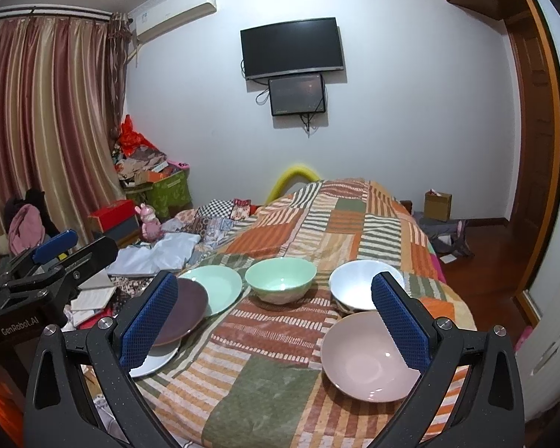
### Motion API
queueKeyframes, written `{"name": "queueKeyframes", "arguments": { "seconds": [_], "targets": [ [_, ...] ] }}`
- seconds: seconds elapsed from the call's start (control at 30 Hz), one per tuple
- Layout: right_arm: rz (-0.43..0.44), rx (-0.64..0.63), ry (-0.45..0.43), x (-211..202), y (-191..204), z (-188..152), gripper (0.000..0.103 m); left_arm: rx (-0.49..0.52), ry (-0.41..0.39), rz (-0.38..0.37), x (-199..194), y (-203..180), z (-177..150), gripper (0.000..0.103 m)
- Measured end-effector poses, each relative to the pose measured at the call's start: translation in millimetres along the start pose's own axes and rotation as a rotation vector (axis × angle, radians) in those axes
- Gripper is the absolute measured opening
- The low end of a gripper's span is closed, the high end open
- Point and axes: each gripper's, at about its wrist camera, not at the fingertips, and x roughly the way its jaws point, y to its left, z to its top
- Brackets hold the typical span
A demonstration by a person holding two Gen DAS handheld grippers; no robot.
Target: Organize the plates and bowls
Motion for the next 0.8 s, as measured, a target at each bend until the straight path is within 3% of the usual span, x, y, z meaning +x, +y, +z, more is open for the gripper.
{"name": "queueKeyframes", "arguments": {
  "seconds": [0.4,0.7,0.8],
  "targets": [
    [0.070,-0.037,0.127,53.7,29.3,-15.5,0.103,-0.043,0.121,0.072,38.6,57.0,-23.5,0.103],
    [0.138,-0.046,0.257,107.1,52.3,-31.6,0.103,-0.143,0.247,0.166,75.8,140.4,-47.9,0.103],
    [0.148,-0.048,0.285,122.6,57.3,-35.4,0.100,-0.140,0.266,0.234,87.2,165.1,-51.5,0.098]
  ]
}}
